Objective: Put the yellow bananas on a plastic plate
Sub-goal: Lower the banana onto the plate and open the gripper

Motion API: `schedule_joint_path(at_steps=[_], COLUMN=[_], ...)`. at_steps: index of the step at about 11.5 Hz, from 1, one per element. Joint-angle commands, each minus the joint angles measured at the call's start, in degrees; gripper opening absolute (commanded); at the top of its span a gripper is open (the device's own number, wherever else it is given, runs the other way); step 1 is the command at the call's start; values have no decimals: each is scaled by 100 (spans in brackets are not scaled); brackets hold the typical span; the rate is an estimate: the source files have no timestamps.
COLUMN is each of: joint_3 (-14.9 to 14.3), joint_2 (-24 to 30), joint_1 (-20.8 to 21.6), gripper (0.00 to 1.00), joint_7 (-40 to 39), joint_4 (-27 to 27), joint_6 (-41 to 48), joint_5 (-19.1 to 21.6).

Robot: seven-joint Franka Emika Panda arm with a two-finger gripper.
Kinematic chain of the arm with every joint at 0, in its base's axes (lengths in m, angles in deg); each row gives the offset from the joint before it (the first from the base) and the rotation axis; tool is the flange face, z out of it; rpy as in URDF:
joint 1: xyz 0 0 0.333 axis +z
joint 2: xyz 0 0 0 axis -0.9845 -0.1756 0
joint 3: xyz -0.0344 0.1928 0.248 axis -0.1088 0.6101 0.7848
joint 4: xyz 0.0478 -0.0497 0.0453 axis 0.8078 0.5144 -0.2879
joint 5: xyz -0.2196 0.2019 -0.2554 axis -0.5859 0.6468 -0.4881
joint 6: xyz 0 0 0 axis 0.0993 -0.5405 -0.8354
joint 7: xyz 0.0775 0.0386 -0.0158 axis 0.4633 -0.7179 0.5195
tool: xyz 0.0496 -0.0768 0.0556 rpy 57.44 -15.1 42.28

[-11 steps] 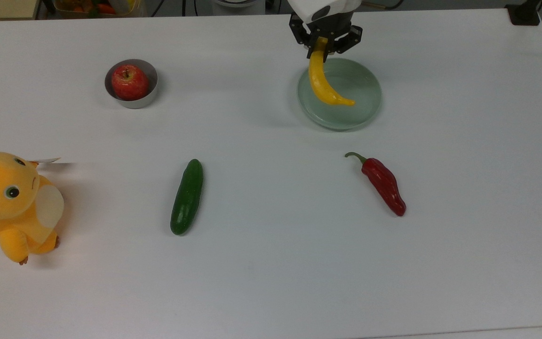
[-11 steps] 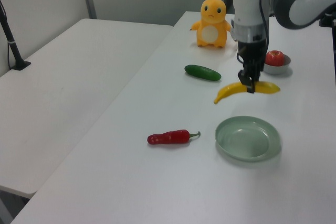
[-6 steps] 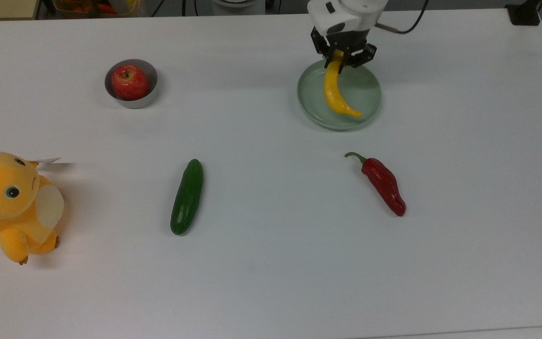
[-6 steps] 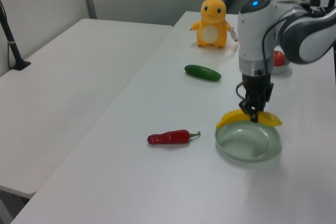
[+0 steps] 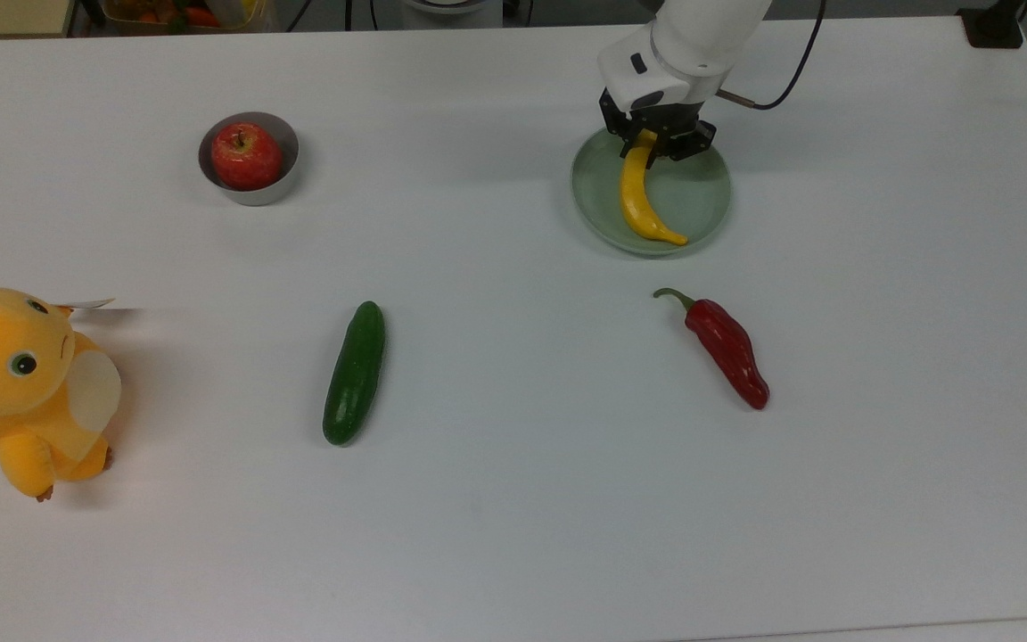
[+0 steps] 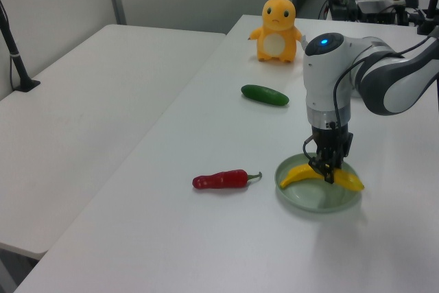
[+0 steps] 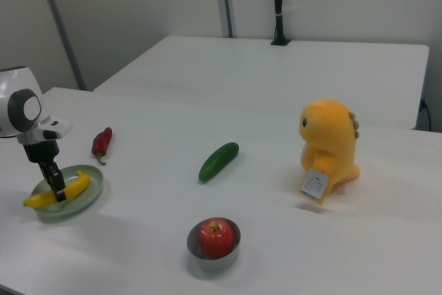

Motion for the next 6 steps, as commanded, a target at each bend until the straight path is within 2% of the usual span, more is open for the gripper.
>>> schedule_joint_path(at_steps=[1,2,6], joint_3=[78,78,87], joint_2=[7,42,427], joint_1=[-27,-27,-202], gripper=[94,100,100], joint_7=[171,171,127], joint_4=[-45,-45,-334], joint_6=[193,273,834], joint_5=[-79,-70,-44])
